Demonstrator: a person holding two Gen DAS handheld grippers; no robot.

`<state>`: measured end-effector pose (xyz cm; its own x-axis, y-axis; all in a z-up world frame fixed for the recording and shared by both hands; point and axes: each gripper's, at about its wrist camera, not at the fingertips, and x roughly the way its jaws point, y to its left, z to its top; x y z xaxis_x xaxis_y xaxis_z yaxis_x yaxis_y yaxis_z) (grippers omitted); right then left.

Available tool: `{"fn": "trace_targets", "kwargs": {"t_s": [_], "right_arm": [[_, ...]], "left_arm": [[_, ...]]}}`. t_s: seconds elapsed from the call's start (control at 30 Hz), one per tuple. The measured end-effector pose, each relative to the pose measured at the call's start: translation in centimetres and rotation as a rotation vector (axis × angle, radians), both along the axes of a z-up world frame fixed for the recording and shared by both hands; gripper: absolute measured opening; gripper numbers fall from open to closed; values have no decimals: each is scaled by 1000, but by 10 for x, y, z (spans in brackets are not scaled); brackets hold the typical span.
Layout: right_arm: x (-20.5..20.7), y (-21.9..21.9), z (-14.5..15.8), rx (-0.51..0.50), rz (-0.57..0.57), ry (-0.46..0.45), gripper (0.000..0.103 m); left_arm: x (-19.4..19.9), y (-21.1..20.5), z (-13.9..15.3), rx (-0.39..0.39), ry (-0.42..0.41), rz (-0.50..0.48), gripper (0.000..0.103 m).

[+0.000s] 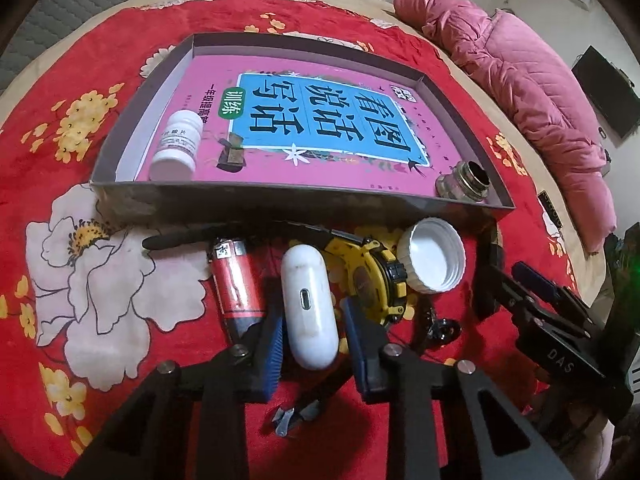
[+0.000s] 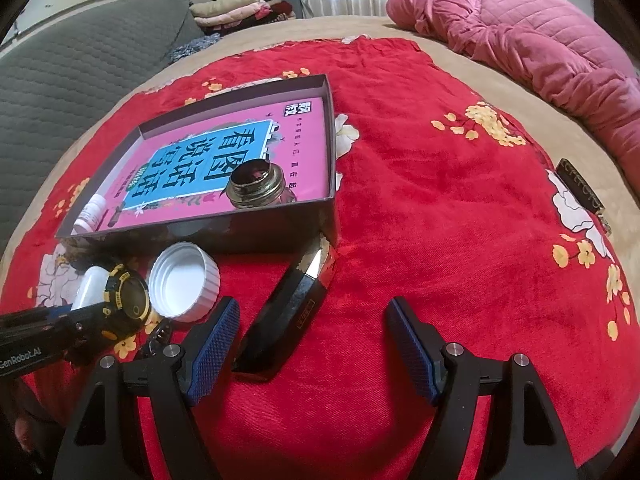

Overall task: Organize rigid objects
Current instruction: 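Close left gripper on white earbud case while right gripper closes on black lighter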

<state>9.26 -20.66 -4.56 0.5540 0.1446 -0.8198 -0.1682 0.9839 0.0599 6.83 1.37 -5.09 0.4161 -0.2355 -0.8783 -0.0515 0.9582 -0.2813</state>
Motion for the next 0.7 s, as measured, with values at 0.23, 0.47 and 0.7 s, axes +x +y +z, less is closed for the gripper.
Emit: {"fn": "trace_targets", "kwargs": {"t_s": [0.23,0.47,0.7], "right_arm": [[1,1,-4,-8,3,9,77],[5,6,-11,-34,5,27,77],[9,13,-22,-100,16,33,77]], "left_arm": [[5,-3,-4,26,7,7,28],[10,-6,-5,45,0,16,28],[11,-10,-8,74,-5,18,28]]}}
